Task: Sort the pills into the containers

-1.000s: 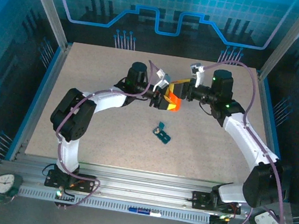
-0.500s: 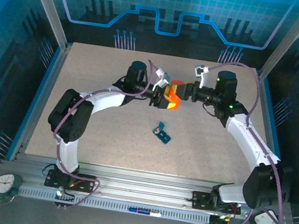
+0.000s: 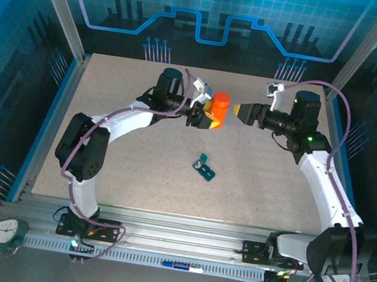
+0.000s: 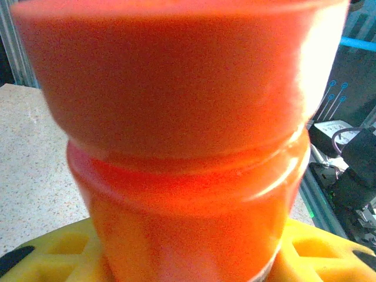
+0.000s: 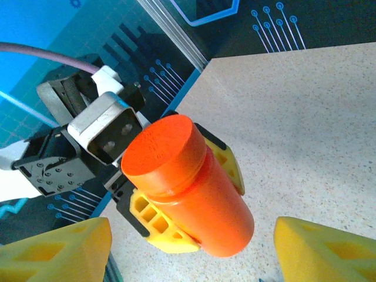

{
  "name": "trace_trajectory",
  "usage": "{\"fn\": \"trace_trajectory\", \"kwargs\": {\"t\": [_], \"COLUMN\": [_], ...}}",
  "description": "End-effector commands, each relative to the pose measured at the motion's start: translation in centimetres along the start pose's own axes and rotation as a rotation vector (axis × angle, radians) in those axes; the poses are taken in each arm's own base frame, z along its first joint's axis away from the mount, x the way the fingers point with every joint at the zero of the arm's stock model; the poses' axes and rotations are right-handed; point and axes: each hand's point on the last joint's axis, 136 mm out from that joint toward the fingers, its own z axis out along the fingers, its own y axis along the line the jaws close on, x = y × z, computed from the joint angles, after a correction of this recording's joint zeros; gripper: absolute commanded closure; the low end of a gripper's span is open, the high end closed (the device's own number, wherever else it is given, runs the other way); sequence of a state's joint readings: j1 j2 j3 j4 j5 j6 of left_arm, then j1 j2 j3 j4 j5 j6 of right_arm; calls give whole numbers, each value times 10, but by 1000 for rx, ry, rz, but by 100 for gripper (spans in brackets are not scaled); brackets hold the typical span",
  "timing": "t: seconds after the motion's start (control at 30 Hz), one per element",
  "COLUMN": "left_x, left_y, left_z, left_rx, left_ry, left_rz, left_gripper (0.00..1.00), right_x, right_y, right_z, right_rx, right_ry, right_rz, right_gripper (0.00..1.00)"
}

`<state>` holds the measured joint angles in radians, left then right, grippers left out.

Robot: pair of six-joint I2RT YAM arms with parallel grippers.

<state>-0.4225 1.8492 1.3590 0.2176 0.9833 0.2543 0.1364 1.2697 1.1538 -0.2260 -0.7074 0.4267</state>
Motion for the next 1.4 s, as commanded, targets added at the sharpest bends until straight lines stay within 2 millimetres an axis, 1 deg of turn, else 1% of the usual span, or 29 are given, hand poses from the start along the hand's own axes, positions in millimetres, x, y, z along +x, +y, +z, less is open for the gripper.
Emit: {"fn": "trace_trajectory", "kwargs": {"t": [0.0,0.27,0.5,0.6,0.73,0.83,0.97,1.17,1.37], "left_x": [-18,-20,-19,-18,-18,-20,-22,-24,-26], "left_y": [3,1,-1,0,-1,-1,-2,-3,-5], "left_z": [-1,-3,-1,-2,-2,-3,-3,-4,-4], "left_rx": [2,42,67,68,64,61,65,68,76], "left_ry": [-31,-11,21,33,34,33,30,25,22], "left_rz": [66,51,15,8,10,10,9,2,1], "left_gripper": [100,100,100,100,100,100,100,100,100], "right_x": [-4,-20,-28,-27,-16,-12,-14,-15,-17], "right_y": [0,17,25,26,23,21,24,28,27], "right_z": [-5,0,15,22,29,31,36,48,57], "right_rx": [25,-33,-76,-91,-99,-105,-112,-119,-114], "right_ry": [21,13,42,51,76,69,76,107,120], "right_rz": [-50,-161,-220,-227,-216,-207,-212,-230,-240], "right_gripper": [26,25,24,24,23,23,23,22,23]}}
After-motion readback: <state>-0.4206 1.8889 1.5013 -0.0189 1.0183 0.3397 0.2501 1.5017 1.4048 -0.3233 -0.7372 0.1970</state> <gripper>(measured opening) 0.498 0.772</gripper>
